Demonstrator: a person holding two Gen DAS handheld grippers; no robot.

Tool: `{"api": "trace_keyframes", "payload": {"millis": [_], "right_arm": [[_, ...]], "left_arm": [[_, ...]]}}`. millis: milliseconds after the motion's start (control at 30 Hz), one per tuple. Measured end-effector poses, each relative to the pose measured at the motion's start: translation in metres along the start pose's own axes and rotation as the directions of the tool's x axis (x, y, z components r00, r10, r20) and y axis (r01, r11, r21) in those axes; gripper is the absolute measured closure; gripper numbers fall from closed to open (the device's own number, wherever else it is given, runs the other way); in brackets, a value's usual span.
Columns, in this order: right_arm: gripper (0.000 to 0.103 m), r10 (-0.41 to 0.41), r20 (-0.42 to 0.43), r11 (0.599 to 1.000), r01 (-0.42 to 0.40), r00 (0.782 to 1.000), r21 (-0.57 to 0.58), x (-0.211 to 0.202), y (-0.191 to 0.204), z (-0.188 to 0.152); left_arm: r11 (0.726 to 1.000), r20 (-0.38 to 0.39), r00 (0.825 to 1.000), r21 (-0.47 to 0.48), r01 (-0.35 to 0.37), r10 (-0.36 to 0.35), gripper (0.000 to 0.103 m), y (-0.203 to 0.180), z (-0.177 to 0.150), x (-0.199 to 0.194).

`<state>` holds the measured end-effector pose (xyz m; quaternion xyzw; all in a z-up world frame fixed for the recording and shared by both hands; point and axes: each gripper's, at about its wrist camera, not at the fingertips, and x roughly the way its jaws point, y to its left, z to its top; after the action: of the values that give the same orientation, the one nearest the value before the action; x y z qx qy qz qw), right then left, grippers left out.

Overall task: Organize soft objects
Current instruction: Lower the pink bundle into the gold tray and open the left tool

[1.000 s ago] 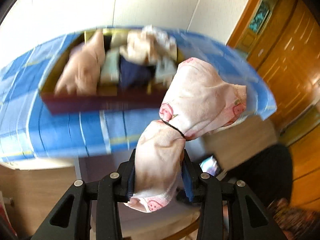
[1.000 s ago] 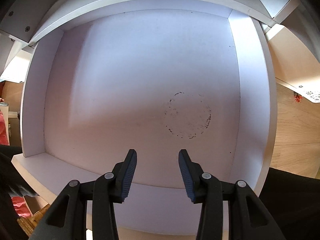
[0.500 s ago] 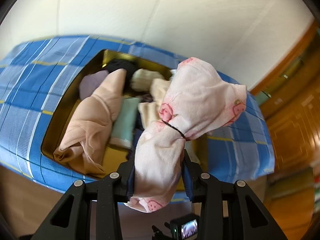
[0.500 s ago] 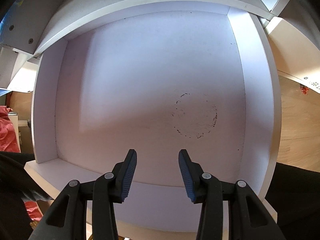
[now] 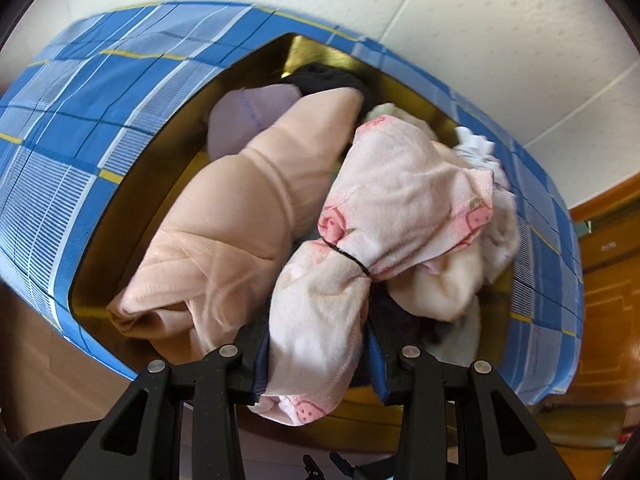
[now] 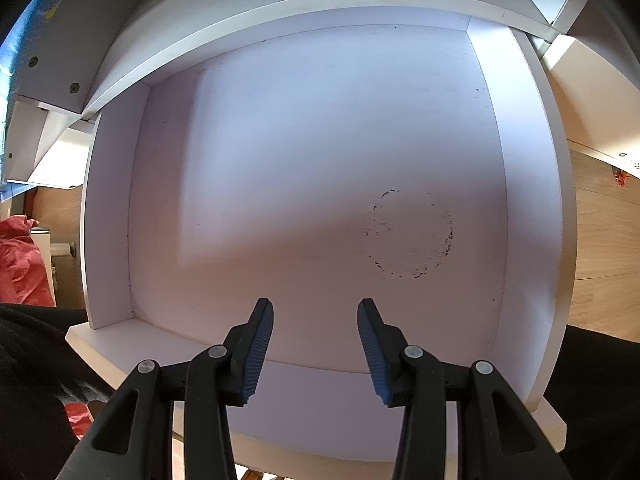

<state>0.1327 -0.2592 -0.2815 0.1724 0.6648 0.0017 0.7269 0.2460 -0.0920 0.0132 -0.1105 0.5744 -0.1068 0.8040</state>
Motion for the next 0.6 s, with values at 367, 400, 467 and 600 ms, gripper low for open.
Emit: {"api": "trace_keyframes", "payload": {"millis": [367, 400, 467, 600], "right_arm": [[0.059, 0.005, 0.007, 1.000, -0.005, 1.000, -0.005, 0.003, 0.003, 0.001], [0.059, 0.004, 0.007, 1.000, -0.004, 1.000, -0.009, 0.003, 0.003, 0.000], [0.059, 0.000, 0.005, 1.000, 0.000, 1.000, -0.019, 0.003, 0.005, 0.000], [0.059, -0.005, 0.006, 1.000, 0.005, 1.000, -0.023, 0.000, 0.004, -0.003]], "left_arm": [[0.992, 0.126, 0.991, 0.114, -0.049, 0.035, 0.028, -0.003, -0.025, -0.028], [0.991, 0.154, 0.987, 0.114, -0.064, 0.046, 0.031, -0.001, -0.028, -0.036], [0.989, 0.170, 0.984, 0.125, -0.082, 0.060, 0.047, -0.001, -0.028, -0.040], [0.978, 0.164, 0.982, 0.172, -0.119, 0.091, 0.066, -0.002, -0.022, -0.032]]}}
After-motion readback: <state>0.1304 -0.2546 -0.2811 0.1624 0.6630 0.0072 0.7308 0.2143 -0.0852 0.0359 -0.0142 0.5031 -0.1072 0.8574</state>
